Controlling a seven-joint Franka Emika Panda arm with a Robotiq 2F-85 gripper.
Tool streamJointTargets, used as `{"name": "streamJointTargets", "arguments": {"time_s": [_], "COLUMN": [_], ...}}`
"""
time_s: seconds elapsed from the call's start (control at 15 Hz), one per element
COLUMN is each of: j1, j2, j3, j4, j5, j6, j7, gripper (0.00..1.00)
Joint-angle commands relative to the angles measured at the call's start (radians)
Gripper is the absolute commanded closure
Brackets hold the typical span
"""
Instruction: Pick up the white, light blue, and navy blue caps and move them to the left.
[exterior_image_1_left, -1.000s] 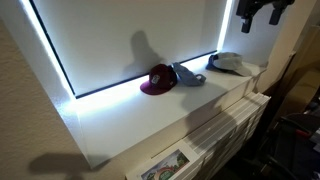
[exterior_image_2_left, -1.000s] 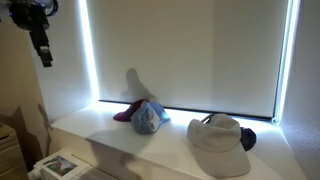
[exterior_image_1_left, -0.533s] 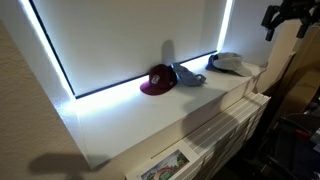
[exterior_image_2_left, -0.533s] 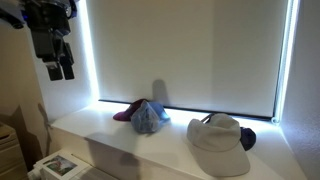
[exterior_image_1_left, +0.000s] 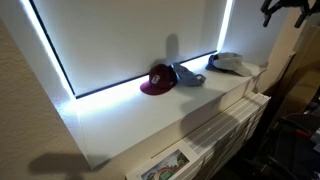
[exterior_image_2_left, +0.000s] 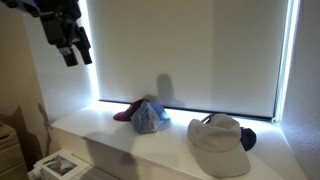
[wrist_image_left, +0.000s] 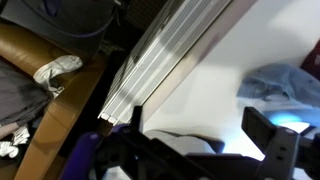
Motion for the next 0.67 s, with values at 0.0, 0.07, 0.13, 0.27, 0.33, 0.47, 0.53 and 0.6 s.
{"name": "streamJointTargets", "arguments": {"time_s": [0.0,0.07,0.13,0.27,0.33,0.47,0.53,0.6], "j1": [-0.132,-0.169,-0.2,-0.249,-0.257,-0.256,-0.256,-0.252], "j2": [0.102,0.137,0.177,0.296,0.352,0.277,0.325,0.36], "j3": [-0.075,-0.106,-0.13,-0.177,-0.193,-0.191,-0.202,-0.206], "j4": [0.078,0.089,0.1,0.133,0.146,0.107,0.122,0.135], "j5": [-0.04,-0.052,-0.054,-0.033,-0.01,-0.013,-0.006,-0.003], "j6": [0.124,0.181,0.235,0.318,0.336,0.303,0.303,0.303], "j7": [0.014,0.016,0.028,0.054,0.072,0.041,0.054,0.066], "gripper": [0.0,0.0,0.0,0.0,0.0,0.0,0.0,0.0]}}
